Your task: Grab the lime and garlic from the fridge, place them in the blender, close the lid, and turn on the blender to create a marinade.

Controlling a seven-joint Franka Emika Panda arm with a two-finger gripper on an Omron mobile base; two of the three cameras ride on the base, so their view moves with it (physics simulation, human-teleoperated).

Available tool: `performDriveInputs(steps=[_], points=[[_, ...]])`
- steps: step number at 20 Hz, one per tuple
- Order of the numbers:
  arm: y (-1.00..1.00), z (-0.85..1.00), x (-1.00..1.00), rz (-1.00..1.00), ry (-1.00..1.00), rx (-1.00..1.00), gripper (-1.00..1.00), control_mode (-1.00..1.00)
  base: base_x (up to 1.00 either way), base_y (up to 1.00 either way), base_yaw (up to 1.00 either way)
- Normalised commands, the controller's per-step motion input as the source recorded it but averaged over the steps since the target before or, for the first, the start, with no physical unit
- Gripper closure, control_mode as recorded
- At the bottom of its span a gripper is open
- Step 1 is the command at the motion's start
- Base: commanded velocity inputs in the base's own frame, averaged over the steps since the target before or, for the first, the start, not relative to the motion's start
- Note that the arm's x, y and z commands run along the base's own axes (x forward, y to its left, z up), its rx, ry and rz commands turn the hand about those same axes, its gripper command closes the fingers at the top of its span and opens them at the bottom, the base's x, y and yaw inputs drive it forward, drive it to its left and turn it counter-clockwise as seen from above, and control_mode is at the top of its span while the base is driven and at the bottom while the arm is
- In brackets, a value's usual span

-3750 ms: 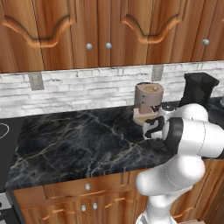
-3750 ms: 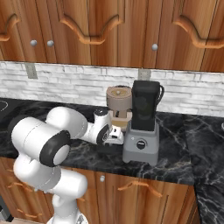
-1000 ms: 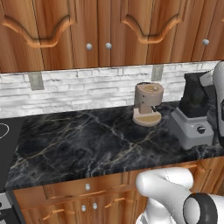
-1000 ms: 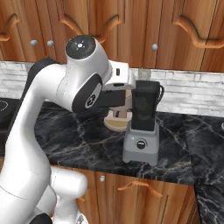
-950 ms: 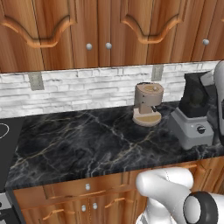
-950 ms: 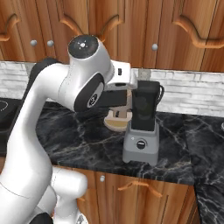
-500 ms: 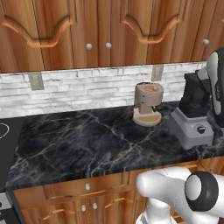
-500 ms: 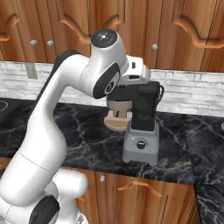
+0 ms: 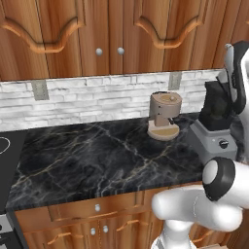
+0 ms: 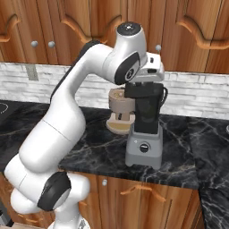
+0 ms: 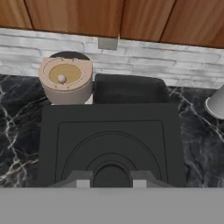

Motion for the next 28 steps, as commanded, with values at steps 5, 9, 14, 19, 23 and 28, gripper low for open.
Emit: performDriveInputs(steps=[5,9,14,19,23,28], points=[[-0.13,0.00,0.42,0.00,0.05,0.04,1.00,-1.00,0.00,0.00,0.00],[-0.01,0.00,0.27,0.00,0.01,0.08,1.00,-1.00,0.00,0.00,0.00],[0.00,-0.07,0.02,0.00,0.01,0.09,1.00,-1.00,0.00,0.00,0.00],[-0.02,-0.26,0.00,0.00,0.00,0.00,1.00,-1.00,0.00,0.00,0.00],[0.00,-0.31,0.00,0.00,-0.06,-0.12,1.00,-1.00,0.00,0.00,0.00],[0.00,-0.15,0.05,0.00,-0.07,-0.11,1.00,-1.00,0.00,0.00,0.00]])
